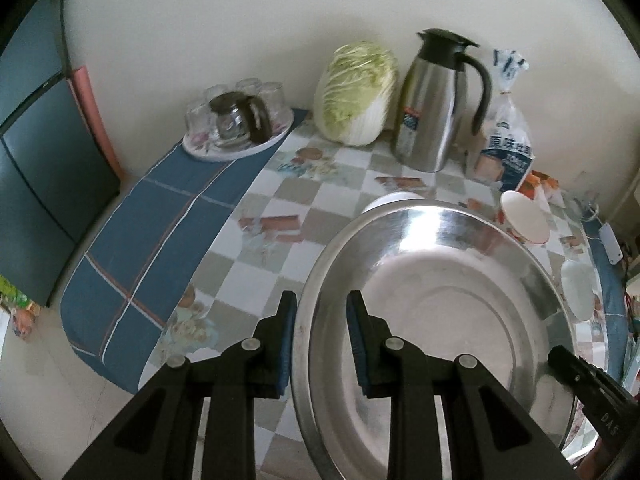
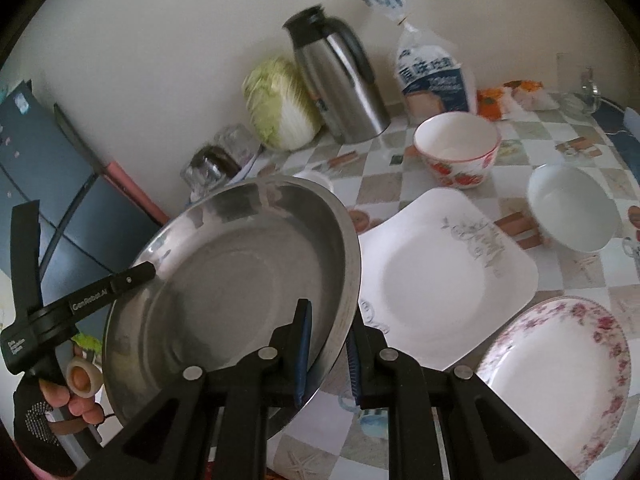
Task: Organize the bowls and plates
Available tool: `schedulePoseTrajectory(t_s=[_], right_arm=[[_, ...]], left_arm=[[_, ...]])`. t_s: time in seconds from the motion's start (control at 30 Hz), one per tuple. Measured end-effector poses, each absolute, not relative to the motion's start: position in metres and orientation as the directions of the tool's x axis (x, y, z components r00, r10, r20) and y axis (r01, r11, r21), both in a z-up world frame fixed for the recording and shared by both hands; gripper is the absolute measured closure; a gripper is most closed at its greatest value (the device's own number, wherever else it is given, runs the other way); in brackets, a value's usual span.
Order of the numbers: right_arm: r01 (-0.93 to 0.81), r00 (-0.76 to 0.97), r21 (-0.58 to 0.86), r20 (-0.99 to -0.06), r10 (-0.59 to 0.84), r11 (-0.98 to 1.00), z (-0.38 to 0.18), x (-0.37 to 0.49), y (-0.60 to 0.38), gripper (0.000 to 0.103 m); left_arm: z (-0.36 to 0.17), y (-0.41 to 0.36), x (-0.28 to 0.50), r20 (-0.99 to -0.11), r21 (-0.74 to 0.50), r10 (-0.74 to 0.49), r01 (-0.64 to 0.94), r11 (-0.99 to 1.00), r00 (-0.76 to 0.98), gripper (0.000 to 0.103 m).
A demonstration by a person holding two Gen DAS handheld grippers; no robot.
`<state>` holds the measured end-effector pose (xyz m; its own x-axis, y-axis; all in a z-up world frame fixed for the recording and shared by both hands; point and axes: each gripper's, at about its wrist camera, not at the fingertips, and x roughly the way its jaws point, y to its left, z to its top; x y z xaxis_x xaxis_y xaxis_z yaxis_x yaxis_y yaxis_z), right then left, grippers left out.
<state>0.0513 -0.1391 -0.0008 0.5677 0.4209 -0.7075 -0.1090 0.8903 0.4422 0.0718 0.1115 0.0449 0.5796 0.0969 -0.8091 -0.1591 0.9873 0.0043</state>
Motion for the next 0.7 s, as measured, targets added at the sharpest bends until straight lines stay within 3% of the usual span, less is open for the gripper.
schedulePoseTrajectory(t_s=[0.7], right_arm=[[0.035, 0.625, 0.427, -0.715, 0.314, 0.903, 0.000, 0.047, -0.219, 0.085]], left_arm=[[0.018, 0.030, 0.098, -0.839, -0.012, 0.021, -0.057, 0.998, 0.544, 0.077]])
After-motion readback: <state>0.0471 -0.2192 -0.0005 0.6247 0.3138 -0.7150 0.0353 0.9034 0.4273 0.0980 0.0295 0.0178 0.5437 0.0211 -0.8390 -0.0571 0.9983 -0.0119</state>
